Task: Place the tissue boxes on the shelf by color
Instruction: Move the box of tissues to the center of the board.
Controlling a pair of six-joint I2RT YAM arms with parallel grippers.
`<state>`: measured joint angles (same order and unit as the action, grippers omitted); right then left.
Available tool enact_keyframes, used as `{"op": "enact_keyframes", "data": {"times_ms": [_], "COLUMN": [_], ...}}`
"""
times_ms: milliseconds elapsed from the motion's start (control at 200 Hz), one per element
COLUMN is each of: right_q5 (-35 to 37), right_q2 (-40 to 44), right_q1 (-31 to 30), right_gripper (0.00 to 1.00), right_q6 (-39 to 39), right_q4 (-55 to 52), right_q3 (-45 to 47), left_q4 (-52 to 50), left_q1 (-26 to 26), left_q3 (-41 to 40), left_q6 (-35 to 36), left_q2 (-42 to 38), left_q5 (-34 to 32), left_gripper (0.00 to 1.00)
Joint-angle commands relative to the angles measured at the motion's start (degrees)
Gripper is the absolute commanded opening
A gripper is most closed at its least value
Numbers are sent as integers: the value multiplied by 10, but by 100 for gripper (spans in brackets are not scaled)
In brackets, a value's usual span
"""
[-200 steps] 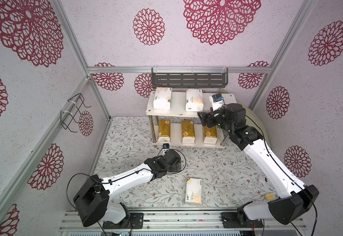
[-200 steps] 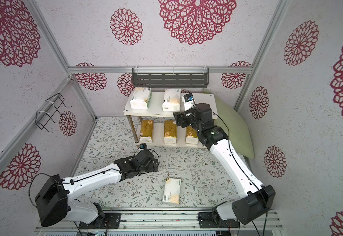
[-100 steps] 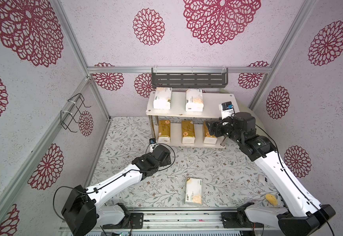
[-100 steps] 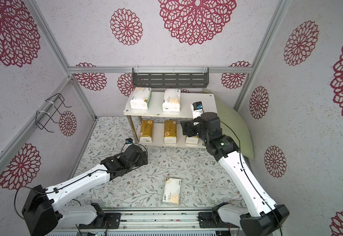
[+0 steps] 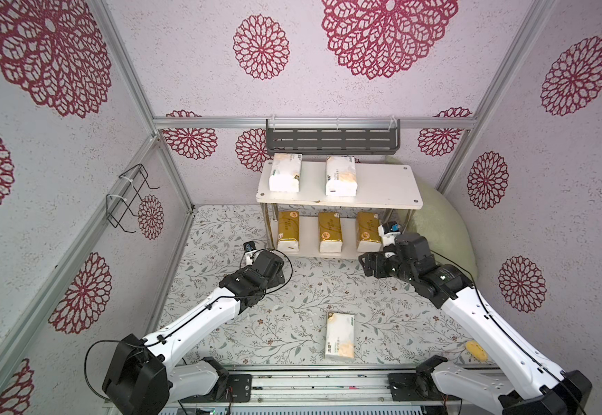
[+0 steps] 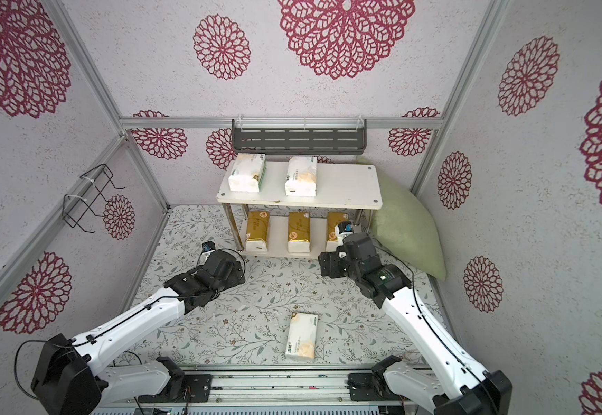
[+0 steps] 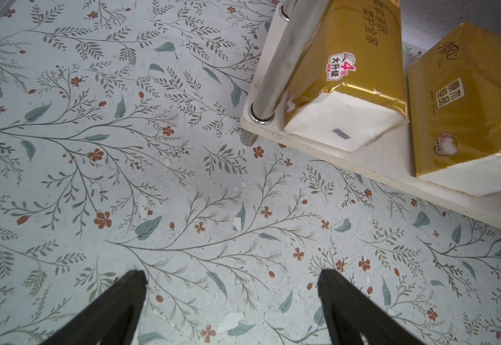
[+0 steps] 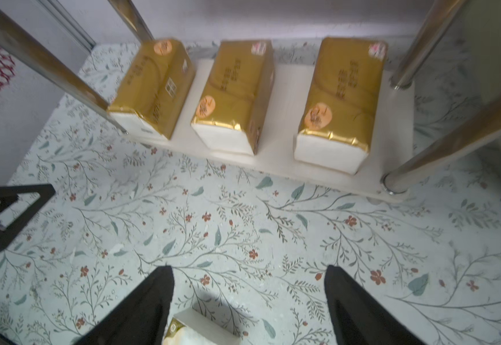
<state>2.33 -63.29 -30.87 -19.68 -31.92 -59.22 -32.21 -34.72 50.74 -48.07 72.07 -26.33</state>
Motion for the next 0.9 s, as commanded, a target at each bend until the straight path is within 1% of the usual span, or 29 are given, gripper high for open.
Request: {"op": "enact_keyframes", "data": {"times_ms": [0, 145, 295, 345, 495, 715, 891], "right_q5": [11, 13, -10, -8, -35, -66, -82], "right_q2": [-20, -38, -33, -30, -26, -30, -44], "right_q1": [-33, -77, -104, -114, -144, -195, -235], "right_gripper": [87, 89, 91, 92, 99, 99, 99], "right_q6": [-52, -102, -163, -181, -231, -309, -354], "right_q4": [-7, -28, -41, -52, -67, -59, -50], "right_q3": [16, 43, 86, 95, 119, 140, 150], "left_q4": [11, 24, 44, 46, 58, 71, 81], "left_q1": [9, 14, 18, 19, 23, 30, 33], "left_q3": [0, -2, -8, -7, -12, -13, -21], "left_q6": [5, 8, 10, 12, 19, 24, 26], "left_q2": [15, 25, 32, 36, 41, 43, 43], "left_q5": [11, 18, 30, 33, 41, 50, 56], "left_gripper": [97, 97, 97, 97, 97, 97, 97]}}
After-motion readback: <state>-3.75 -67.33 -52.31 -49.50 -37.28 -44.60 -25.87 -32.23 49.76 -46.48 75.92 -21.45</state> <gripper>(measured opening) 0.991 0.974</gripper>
